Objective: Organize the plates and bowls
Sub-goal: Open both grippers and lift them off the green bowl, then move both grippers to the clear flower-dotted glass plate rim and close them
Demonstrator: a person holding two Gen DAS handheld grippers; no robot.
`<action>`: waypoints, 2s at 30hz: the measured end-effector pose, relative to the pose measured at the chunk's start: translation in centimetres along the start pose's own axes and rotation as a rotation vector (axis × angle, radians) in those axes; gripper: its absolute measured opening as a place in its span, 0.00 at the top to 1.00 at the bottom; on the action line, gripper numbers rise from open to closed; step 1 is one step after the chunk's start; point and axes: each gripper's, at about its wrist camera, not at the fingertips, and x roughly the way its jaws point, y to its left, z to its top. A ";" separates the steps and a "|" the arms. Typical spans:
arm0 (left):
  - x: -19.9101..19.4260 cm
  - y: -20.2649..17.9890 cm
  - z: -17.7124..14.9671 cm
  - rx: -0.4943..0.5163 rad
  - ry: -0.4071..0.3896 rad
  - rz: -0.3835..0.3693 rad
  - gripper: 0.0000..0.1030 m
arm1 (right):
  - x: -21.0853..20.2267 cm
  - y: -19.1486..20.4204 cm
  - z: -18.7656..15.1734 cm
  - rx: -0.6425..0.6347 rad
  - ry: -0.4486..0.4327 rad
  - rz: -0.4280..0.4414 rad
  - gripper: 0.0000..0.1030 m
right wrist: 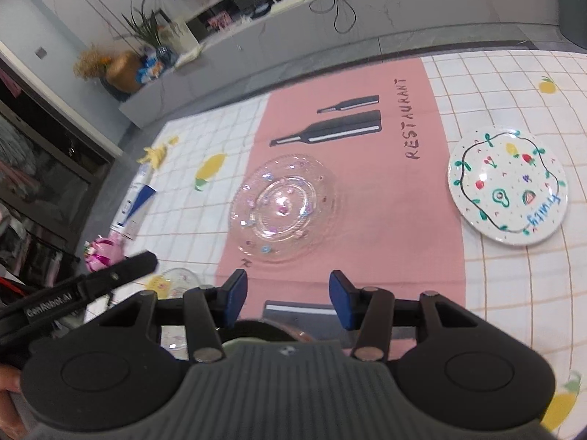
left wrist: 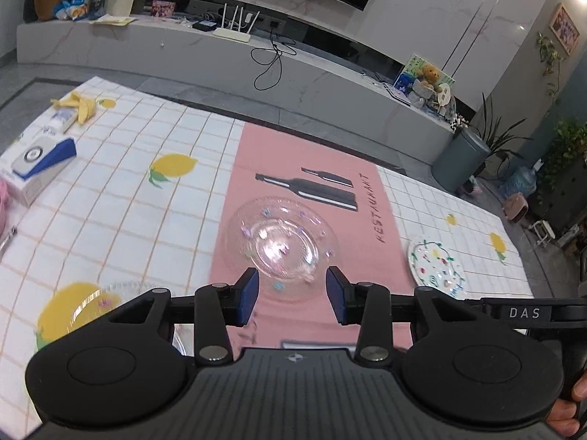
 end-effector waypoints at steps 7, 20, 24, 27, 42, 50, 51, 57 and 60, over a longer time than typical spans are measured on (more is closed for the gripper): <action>3.0 1.5 1.6 -0.011 0.031 0.008 0.55 | 3.3 -0.3 2.5 -0.033 0.040 -0.054 0.52; 9.8 5.8 1.8 -0.149 0.053 -0.038 0.55 | 10.2 -1.7 4.8 0.014 0.071 -0.022 0.53; 10.9 6.3 1.7 -0.178 0.050 -0.053 0.55 | 11.7 -2.1 5.3 0.058 0.075 0.013 0.53; 11.7 6.4 1.7 -0.194 0.058 -0.066 0.55 | 12.6 -2.1 5.5 0.057 0.083 0.002 0.54; 14.3 7.1 1.1 -0.221 0.036 -0.019 0.72 | 14.5 -4.0 6.1 0.142 0.059 0.037 0.81; 13.5 7.6 0.8 -0.290 0.022 -0.027 0.84 | 14.1 -5.1 5.5 0.212 0.052 0.048 0.93; 13.2 7.4 0.8 -0.280 0.015 -0.022 0.84 | 13.8 -4.8 5.4 0.195 0.047 0.044 0.93; 11.0 6.4 1.3 -0.291 -0.016 -0.045 0.84 | 11.5 -4.3 5.4 0.222 0.030 0.080 0.93; 9.1 5.4 1.5 -0.281 -0.041 -0.062 0.84 | 9.8 -3.9 5.1 0.278 -0.015 0.039 0.93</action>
